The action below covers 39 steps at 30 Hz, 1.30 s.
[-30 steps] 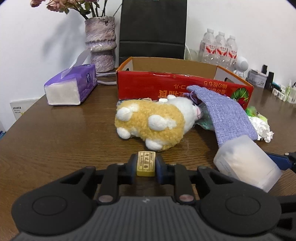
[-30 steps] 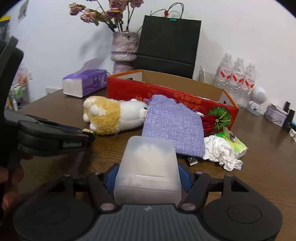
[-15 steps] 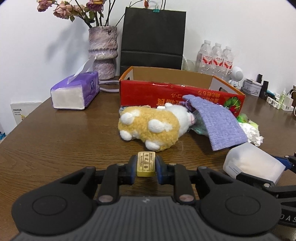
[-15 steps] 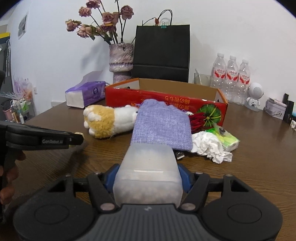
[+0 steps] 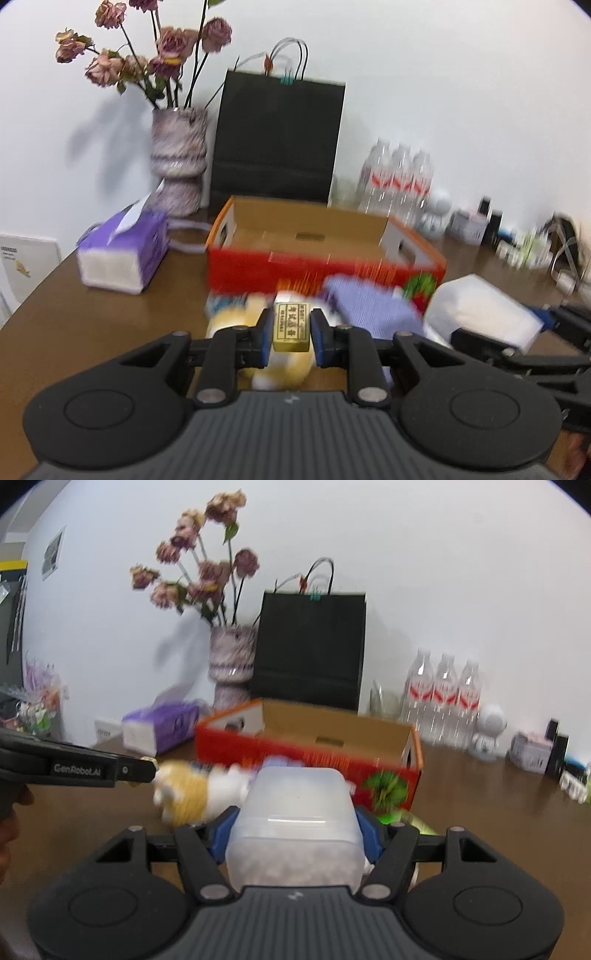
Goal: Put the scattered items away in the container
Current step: 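Carry both items over the cardboard box and open both tools to drop them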
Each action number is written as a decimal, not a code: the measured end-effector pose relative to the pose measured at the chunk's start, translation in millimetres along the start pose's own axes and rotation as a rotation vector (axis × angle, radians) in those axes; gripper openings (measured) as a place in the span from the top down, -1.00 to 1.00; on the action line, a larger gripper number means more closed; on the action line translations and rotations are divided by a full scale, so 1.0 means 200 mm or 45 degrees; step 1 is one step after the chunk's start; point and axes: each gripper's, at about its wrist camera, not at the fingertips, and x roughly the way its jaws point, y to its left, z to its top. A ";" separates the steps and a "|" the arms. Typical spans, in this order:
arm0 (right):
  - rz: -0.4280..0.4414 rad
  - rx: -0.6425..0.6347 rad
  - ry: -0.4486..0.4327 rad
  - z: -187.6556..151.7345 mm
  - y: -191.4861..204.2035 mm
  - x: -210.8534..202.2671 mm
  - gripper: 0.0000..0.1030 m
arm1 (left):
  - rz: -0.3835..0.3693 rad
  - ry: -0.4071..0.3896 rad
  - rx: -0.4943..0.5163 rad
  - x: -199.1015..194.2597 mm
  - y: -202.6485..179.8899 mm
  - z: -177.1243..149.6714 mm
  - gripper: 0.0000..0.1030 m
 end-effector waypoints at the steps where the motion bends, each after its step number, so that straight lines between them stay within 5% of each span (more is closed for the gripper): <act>1: 0.004 0.014 -0.020 0.04 -0.01 0.02 -0.26 | -0.007 -0.016 -0.024 0.02 0.00 0.05 0.57; 7: -0.043 0.081 -0.131 0.30 -0.06 0.23 -0.26 | -0.037 -0.119 -0.194 0.23 -0.01 0.30 0.57; 13: -0.127 0.081 -0.173 0.46 -0.11 0.53 -0.26 | 0.061 -0.108 -0.255 0.52 0.05 0.40 0.57; 21: -0.137 0.127 0.033 0.40 -0.33 0.99 -0.27 | 0.188 0.028 -0.182 0.95 0.15 0.37 0.58; 28: -0.137 0.149 0.148 0.30 -0.42 1.14 -0.27 | 0.163 0.103 -0.160 1.05 0.15 0.33 0.57; 30: -0.126 0.149 0.170 0.29 -0.42 1.16 -0.27 | 0.172 0.116 -0.158 1.06 0.14 0.32 0.35; 32: -0.103 0.138 0.204 0.29 -0.41 1.16 -0.32 | 0.181 0.121 -0.175 1.05 0.15 0.32 -0.74; 33: -0.091 0.137 0.214 0.29 -0.40 1.17 -0.67 | 0.188 0.106 -0.180 1.05 0.15 0.32 -0.87; 35: -0.084 0.130 0.218 0.29 -0.38 1.15 -1.00 | 0.194 0.080 -0.159 1.02 0.14 0.33 -1.00; 39: -0.100 0.087 0.225 0.33 -0.36 1.12 -1.00 | 0.274 0.080 -0.071 1.01 0.09 0.33 -1.00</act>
